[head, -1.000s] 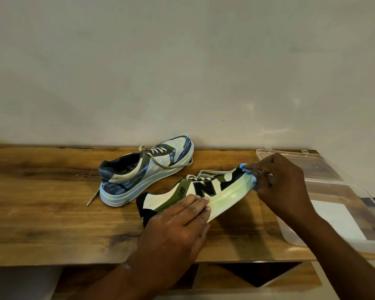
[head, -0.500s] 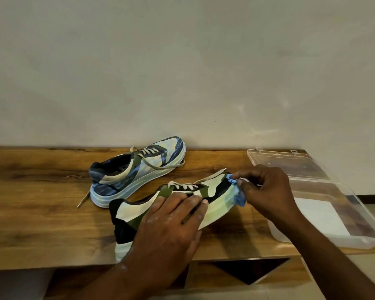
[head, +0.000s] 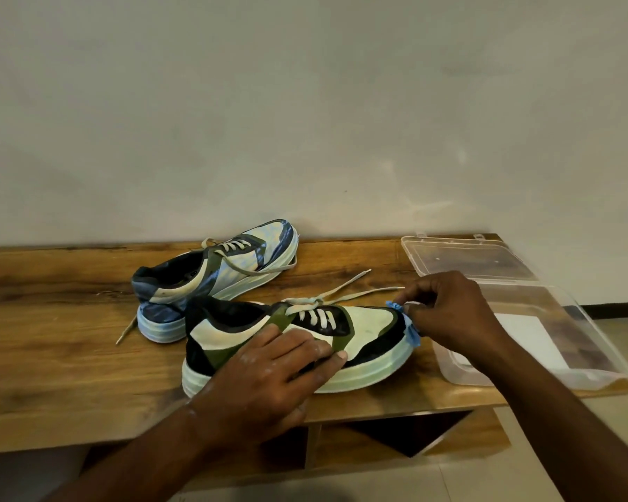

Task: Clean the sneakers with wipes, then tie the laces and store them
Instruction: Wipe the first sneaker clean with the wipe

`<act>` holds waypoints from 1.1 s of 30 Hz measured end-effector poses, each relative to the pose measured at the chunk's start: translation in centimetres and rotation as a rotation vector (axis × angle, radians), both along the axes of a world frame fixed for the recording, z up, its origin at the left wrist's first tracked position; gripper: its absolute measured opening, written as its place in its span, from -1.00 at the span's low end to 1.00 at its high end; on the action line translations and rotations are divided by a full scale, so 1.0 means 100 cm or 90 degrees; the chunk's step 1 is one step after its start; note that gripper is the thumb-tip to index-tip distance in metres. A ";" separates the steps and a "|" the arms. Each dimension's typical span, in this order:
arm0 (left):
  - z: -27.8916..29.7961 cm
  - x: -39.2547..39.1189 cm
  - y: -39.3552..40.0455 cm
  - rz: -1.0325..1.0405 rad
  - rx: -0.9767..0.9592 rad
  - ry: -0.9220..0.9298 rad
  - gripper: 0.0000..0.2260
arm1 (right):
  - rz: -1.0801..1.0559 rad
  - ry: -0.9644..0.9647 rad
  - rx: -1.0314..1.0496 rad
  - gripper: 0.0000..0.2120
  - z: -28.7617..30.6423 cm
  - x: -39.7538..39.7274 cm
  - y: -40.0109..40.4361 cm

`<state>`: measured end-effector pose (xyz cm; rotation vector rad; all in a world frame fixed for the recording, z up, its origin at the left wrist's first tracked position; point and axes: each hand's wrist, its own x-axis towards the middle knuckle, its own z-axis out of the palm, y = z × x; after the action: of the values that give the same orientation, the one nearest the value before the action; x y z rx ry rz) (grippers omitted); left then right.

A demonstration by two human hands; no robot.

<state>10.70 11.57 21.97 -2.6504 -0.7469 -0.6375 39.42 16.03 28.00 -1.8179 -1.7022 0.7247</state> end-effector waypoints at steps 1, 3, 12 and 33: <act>0.000 -0.002 0.004 -0.008 0.001 0.003 -0.46 | 0.009 -0.019 -0.014 -0.76 0.002 0.000 0.000; 0.000 -0.006 0.010 -0.011 0.000 0.011 -0.41 | 0.019 -0.044 -0.029 -0.77 0.006 0.001 -0.001; -0.002 -0.006 0.012 0.021 -0.024 0.011 -0.29 | 0.111 -0.114 -0.145 -0.87 0.025 0.007 -0.015; -0.015 0.024 0.022 0.065 -0.155 -0.054 -0.25 | 0.216 -0.182 -0.312 -0.92 0.034 -0.006 -0.050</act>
<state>13.13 13.79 20.50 -2.7930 -1.0373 -0.6732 38.79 11.08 31.42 -2.0498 -2.2042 1.1501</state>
